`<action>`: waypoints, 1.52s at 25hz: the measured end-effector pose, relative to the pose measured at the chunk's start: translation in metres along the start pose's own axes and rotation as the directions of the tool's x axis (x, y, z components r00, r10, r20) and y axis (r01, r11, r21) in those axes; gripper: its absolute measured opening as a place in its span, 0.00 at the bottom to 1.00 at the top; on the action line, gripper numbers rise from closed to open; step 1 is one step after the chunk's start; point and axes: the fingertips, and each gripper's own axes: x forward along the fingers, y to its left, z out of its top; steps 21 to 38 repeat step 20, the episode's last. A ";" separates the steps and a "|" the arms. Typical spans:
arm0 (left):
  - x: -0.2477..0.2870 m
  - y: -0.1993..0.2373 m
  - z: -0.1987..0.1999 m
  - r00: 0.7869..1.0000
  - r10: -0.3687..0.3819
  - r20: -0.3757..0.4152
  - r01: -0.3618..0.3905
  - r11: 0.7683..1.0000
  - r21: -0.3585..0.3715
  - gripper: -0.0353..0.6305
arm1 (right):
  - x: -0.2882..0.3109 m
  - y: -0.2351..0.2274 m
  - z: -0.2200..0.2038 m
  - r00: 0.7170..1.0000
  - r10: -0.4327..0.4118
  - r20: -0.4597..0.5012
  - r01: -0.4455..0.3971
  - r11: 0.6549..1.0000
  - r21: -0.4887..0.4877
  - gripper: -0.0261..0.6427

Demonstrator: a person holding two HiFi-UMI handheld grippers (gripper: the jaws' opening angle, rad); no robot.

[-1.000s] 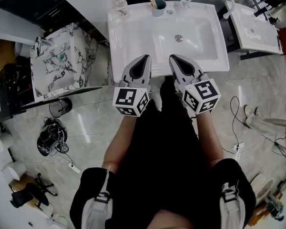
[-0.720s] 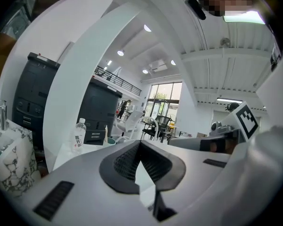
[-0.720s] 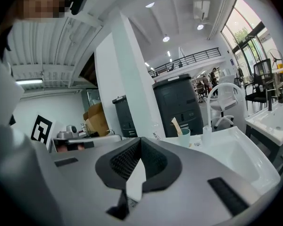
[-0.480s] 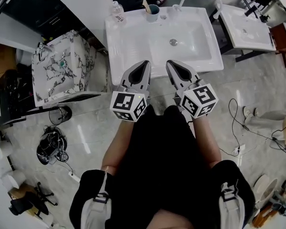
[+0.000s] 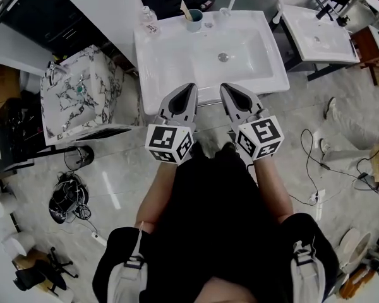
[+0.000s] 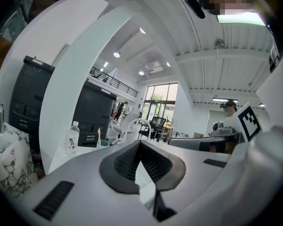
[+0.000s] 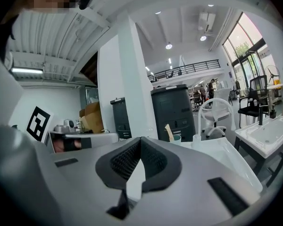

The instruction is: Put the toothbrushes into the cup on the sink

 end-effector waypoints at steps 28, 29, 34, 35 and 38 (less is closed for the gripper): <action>-0.001 -0.018 -0.012 0.999 -0.015 -0.038 0.016 1.000 0.017 0.07 | -0.017 0.003 -0.009 1.000 -0.008 -0.008 0.007 1.000 -0.017 0.08; -0.001 -0.018 -0.012 0.999 -0.015 -0.038 0.016 1.000 0.017 0.07 | -0.017 0.003 -0.009 1.000 -0.008 -0.008 0.007 1.000 -0.017 0.08; -0.001 -0.018 -0.012 0.999 -0.015 -0.038 0.016 1.000 0.017 0.07 | -0.017 0.003 -0.009 1.000 -0.008 -0.008 0.007 1.000 -0.017 0.08; -0.001 -0.018 -0.012 0.999 -0.015 -0.038 0.016 1.000 0.017 0.07 | -0.017 0.003 -0.009 1.000 -0.008 -0.008 0.007 1.000 -0.017 0.08; -0.001 -0.018 -0.012 0.999 -0.015 -0.038 0.016 1.000 0.017 0.07 | -0.017 0.003 -0.009 1.000 -0.008 -0.008 0.007 1.000 -0.017 0.08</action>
